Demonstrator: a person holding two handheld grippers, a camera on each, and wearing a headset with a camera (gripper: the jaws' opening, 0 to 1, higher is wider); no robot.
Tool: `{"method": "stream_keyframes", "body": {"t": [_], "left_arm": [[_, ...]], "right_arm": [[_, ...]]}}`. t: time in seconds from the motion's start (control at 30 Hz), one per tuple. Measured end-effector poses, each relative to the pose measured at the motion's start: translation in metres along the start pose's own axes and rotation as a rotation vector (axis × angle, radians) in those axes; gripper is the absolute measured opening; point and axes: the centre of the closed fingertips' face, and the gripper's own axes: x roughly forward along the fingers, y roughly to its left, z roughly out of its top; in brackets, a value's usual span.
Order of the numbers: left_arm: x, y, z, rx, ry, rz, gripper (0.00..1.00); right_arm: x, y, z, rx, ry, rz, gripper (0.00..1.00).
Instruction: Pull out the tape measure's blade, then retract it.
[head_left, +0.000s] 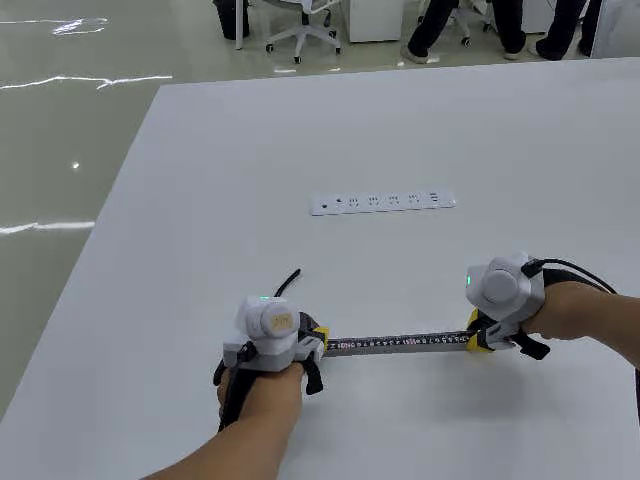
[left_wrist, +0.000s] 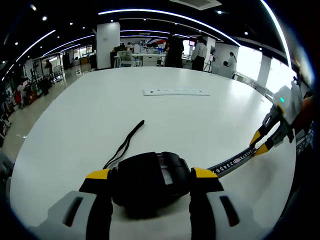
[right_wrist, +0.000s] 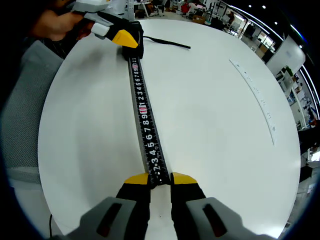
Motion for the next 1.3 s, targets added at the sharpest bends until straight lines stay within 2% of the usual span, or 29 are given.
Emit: {"method": "stream_keyframes", "body": {"t": [0.83, 1.3], "left_arm": [[0.002, 0.001, 0.001, 0.018, 0.011, -0.034, 0.57], [0.003, 0.001, 0.001, 0.026, 0.013, -0.046, 0.57]], "right_arm": [[0.002, 0.001, 0.006, -0.001, 0.005, 0.010, 0.14], [0.005, 0.002, 0.019, -0.012, -0.007, 0.016, 0.14]]}}
